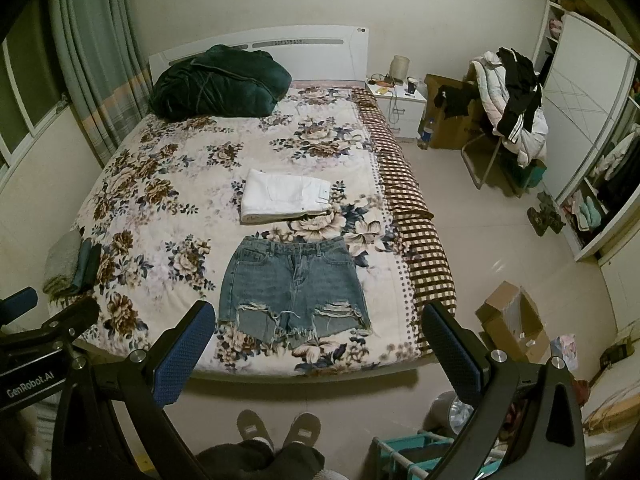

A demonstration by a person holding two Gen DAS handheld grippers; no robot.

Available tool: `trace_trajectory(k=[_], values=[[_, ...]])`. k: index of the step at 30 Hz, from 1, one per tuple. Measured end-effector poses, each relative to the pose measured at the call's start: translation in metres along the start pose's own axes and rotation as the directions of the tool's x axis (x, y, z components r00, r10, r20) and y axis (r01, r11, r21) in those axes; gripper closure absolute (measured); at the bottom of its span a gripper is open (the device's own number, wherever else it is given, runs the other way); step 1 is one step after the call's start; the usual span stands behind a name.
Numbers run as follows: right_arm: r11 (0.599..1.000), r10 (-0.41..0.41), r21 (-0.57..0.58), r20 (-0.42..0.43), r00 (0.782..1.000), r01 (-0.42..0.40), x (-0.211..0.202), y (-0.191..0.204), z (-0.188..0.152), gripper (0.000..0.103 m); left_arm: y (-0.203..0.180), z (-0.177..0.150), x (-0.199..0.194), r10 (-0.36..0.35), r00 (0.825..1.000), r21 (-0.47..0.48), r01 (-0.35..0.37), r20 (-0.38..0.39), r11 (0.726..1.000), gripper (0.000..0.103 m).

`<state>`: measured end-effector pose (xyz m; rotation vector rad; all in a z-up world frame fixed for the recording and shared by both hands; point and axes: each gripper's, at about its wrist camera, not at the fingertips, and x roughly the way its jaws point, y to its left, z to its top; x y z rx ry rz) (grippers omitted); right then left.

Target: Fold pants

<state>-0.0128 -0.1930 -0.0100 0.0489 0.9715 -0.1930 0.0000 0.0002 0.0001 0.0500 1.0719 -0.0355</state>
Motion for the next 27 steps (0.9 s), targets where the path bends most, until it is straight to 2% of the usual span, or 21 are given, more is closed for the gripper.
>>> trace_trajectory(k=[27], values=[[1.0,0.005,0.0,0.0,1.0,-0.005,-0.0081,0.0,-0.0008,0.0,-0.0049,0.0047,-0.0019,-0.004,1.0,-0.002,0.004,0.008,1.0,0.0]])
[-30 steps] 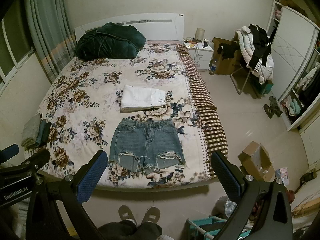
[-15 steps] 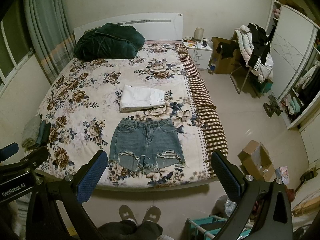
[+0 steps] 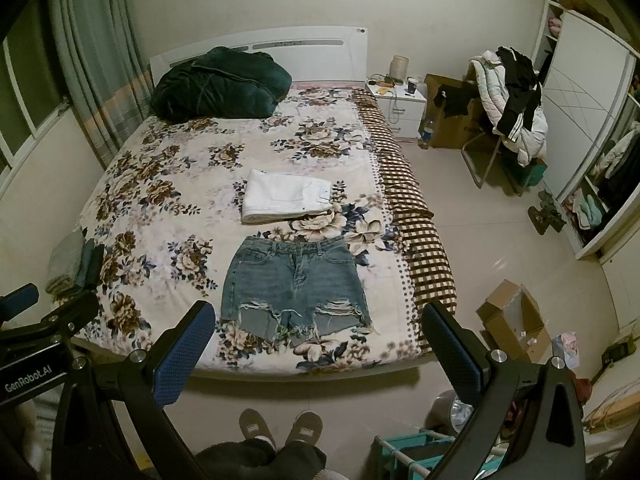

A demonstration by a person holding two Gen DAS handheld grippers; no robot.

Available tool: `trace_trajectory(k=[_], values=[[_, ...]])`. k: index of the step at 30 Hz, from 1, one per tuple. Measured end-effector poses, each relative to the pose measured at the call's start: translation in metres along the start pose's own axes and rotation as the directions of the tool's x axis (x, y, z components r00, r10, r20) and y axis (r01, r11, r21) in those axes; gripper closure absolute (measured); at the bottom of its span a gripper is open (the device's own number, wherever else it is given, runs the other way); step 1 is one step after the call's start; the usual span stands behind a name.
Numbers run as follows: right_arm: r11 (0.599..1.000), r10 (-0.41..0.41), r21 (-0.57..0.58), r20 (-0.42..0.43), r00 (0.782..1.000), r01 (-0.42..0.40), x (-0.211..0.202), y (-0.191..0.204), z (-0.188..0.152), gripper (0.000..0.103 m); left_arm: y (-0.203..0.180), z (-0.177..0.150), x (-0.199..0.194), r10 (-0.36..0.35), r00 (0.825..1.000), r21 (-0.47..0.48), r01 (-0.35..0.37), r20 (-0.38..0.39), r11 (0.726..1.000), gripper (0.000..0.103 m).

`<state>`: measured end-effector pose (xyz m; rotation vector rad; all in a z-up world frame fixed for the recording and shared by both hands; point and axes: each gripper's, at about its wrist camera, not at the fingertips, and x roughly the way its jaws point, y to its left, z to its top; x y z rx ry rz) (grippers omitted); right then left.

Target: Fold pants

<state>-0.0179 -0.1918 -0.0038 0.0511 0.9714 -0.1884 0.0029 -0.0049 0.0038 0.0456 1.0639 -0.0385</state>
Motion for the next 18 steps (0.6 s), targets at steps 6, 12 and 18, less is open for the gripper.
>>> trace_trajectory(k=[6,12,18], values=[[1.0,0.002,0.001,0.0,1.0,-0.002,-0.003,0.001,0.0,0.0,-0.012,0.01,-0.005,-0.001,1.0,0.0,0.001,0.001,1.0,0.0],[1.0,0.003,0.003,0.001,1.0,-0.003,-0.003,0.001,0.0,0.0,-0.012,0.009,-0.005,0.001,1.0,-0.001,-0.001,0.004,1.0,0.0],[1.0,0.001,0.002,0.001,1.0,-0.001,-0.002,0.001,0.0,0.0,-0.014,0.011,-0.006,-0.002,1.0,-0.002,0.002,0.005,1.0,0.0]])
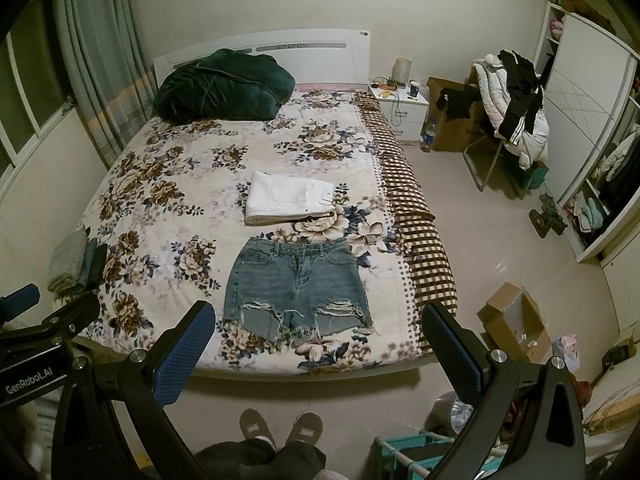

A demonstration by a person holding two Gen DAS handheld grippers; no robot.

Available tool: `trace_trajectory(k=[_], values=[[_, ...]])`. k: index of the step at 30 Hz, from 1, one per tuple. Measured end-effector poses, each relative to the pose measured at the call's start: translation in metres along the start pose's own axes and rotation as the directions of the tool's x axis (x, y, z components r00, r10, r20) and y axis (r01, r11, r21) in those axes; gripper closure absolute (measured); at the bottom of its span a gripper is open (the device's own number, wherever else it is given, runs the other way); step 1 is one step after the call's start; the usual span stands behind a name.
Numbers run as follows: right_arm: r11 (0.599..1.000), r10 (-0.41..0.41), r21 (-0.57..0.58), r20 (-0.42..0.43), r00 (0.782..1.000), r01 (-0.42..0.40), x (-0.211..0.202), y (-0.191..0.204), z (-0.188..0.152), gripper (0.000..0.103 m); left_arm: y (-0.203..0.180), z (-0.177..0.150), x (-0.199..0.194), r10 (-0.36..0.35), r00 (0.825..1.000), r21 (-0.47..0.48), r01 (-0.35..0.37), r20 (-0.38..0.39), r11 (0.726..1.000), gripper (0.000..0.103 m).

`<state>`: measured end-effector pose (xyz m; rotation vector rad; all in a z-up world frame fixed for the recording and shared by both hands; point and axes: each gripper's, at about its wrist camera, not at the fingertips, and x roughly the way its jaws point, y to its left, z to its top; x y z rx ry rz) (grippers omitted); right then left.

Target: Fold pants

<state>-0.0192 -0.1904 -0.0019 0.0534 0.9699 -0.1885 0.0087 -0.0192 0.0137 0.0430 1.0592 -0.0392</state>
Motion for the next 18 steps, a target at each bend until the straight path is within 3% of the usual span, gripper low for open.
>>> trace_trajectory(k=[18], values=[[1.0,-0.003,0.007,-0.033,0.999,0.003,0.004,0.017,-0.01,0.0,-0.005,0.01,-0.01,-0.007,1.0,0.004,0.007,-0.007,1.0,0.0]])
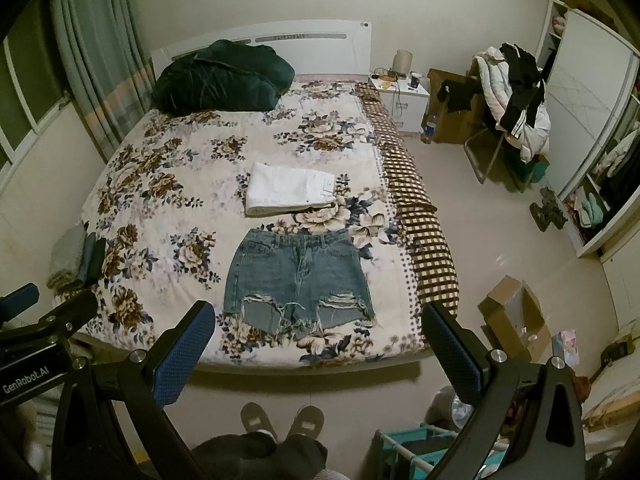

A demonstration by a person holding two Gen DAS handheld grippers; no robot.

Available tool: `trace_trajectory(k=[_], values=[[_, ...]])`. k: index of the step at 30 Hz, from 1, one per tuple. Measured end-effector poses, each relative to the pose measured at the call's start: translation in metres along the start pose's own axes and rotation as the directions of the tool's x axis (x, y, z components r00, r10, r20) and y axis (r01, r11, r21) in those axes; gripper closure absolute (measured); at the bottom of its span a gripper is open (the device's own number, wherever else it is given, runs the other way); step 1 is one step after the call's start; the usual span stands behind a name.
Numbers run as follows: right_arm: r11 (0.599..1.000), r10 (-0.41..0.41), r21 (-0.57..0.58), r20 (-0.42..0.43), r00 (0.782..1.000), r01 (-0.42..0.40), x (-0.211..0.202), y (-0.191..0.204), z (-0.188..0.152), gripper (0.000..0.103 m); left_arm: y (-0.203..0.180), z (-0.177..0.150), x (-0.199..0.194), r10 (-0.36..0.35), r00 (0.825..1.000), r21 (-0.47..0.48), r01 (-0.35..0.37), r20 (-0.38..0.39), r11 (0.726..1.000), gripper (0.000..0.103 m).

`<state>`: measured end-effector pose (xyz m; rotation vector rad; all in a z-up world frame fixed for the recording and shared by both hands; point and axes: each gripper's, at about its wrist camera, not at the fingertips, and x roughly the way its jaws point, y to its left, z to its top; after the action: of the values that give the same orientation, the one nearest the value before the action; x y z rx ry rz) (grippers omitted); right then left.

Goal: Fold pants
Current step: 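Reach both grippers down to the shorts' frayed leg hems and grasp them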

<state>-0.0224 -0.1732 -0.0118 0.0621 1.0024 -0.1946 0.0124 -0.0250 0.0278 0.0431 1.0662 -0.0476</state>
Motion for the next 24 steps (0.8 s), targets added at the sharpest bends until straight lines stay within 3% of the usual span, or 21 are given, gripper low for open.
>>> trace_trajectory(k=[4,9,12,18,22,24], values=[[1.0,0.001,0.018,-0.033,0.999,0.0,0.024,0.001,0.004,0.0,0.009,-0.012,0.005,-0.002,1.0,-0.006,0.002,-0.005,1.0,0.0],[0.996,0.035,0.079,-0.051,0.998,-0.031,0.052,-0.009,0.022,0.0,0.018,-0.004,0.053,0.043,0.999,-0.014,-0.042,0.018,0.999,0.0],[0.992,0.053,0.119,-0.071,0.996,-0.045,0.093,-0.026,0.039,0.0,0.017,0.006,0.087,0.095,0.995,-0.008,-0.095,0.036,0.995,0.0],[0.984,0.123,0.152,-0.186,0.975,-0.095,0.216,-0.083,0.072,0.0,-0.016,0.028,0.178,0.184,0.981,-0.01,-0.185,-0.055,0.983,0.0],[0.967,0.231,0.17,-0.25,0.94,-0.192,0.322,-0.136,0.099,0.0,-0.063,0.027,0.248,0.188,0.974,-0.03,-0.194,-0.128,0.981,0.0],[0.963,0.259,0.143,-0.272,0.927,-0.228,0.379,-0.161,0.11,0.0,-0.103,0.021,0.295,0.209,0.962,-0.028,-0.217,-0.175,0.976,0.0]])
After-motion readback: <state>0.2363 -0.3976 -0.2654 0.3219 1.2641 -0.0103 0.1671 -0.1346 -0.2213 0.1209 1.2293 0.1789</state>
